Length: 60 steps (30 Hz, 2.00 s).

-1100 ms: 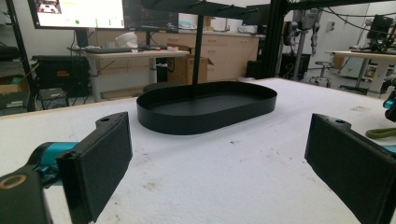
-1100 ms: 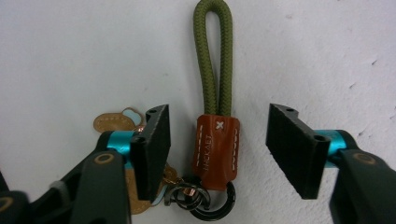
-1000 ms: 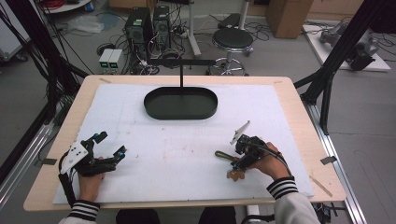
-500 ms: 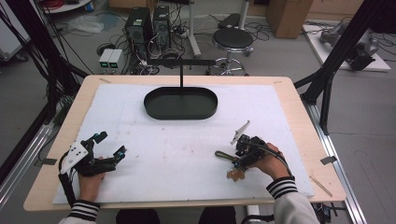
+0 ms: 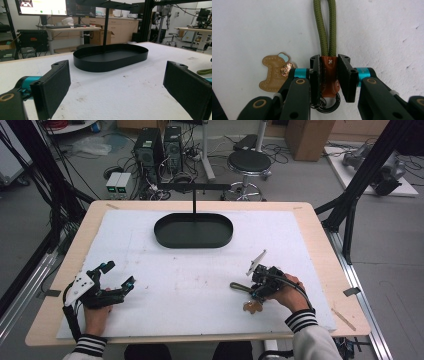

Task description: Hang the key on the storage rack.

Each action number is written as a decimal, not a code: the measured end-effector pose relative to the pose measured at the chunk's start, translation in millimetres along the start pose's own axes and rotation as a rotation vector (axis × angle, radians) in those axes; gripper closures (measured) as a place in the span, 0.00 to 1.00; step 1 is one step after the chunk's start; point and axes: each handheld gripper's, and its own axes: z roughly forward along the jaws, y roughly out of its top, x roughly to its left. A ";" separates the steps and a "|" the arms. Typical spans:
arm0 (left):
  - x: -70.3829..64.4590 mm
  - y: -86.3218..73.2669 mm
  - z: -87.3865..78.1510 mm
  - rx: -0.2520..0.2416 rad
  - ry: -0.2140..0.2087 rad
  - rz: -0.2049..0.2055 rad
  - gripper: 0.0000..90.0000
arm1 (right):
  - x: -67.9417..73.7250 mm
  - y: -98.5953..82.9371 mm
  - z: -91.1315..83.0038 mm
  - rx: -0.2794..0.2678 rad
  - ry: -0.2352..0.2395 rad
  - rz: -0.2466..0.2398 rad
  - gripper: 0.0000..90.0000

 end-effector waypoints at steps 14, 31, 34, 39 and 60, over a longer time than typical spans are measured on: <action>0.0 0.0 0.1 0.000 0.000 0.000 0.09 | -4.0 -2.2 -14.1 -0.131 -0.016 0.054 0.82; 0.0 0.0 0.0 0.000 0.002 -0.005 0.09 | -19.3 0.6 -42.3 -0.515 -0.078 0.179 0.83; -0.1 0.0 0.3 -0.001 0.003 -0.007 0.09 | -24.3 3.9 -45.9 -0.574 -0.084 0.200 0.82; -0.2 -0.1 0.3 0.000 0.000 -0.005 0.09 | -33.0 13.4 -52.9 -0.631 -0.123 0.208 0.82; 0.0 0.0 0.1 0.001 0.000 0.000 0.09 | -64.1 50.8 -81.9 -0.817 -0.288 0.291 0.82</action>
